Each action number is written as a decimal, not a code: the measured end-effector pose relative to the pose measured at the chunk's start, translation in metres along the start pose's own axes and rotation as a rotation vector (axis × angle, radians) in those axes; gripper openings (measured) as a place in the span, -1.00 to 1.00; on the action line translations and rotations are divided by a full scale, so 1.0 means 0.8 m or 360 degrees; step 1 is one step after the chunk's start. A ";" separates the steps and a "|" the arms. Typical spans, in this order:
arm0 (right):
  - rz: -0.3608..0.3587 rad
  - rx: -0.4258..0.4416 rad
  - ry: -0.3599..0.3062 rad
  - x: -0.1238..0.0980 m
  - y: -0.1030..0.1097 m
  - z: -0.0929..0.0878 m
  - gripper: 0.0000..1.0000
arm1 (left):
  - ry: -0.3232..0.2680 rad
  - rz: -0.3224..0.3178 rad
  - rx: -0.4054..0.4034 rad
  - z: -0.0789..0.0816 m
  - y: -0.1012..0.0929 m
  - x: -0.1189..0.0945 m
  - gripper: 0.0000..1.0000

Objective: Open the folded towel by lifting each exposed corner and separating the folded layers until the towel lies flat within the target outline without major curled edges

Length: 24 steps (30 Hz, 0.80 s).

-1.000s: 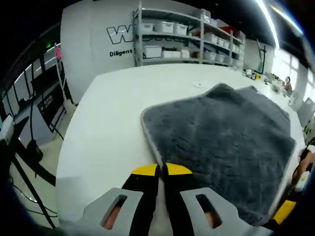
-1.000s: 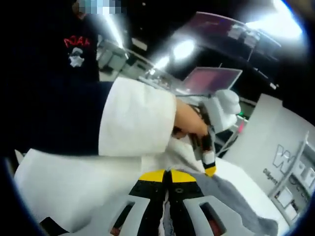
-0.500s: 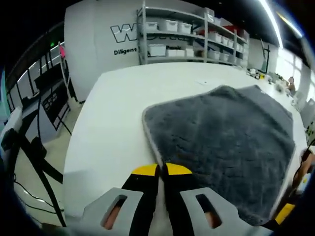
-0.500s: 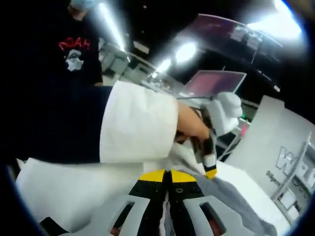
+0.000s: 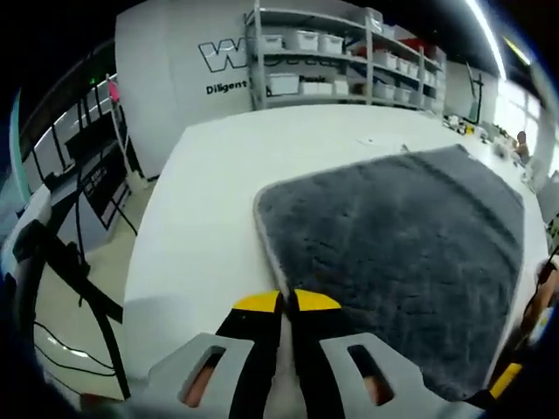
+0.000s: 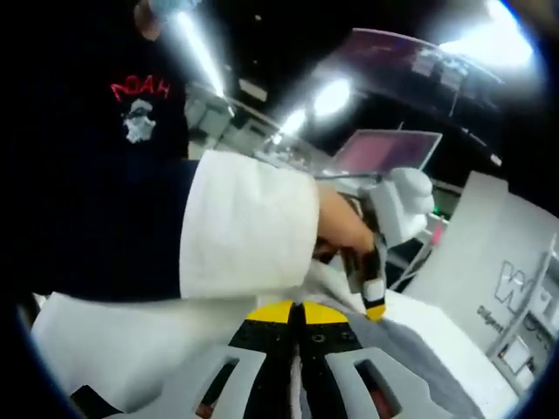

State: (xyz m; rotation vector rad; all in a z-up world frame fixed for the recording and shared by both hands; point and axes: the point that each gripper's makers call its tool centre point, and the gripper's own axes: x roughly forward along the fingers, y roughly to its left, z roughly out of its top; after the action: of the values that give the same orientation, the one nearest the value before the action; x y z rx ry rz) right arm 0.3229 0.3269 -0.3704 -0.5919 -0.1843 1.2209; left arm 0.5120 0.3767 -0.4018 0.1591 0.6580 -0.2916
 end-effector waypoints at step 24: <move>0.0048 0.0040 -0.0020 0.011 0.012 0.006 -1.00 | 0.0050 0.0217 0.0139 -0.017 0.030 0.000 -0.98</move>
State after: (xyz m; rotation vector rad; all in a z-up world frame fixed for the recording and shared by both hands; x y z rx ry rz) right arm 0.3159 0.3386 -0.3726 -0.5671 -0.1708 1.2547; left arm 0.5118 0.4030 -0.4110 0.2911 0.6627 -0.1872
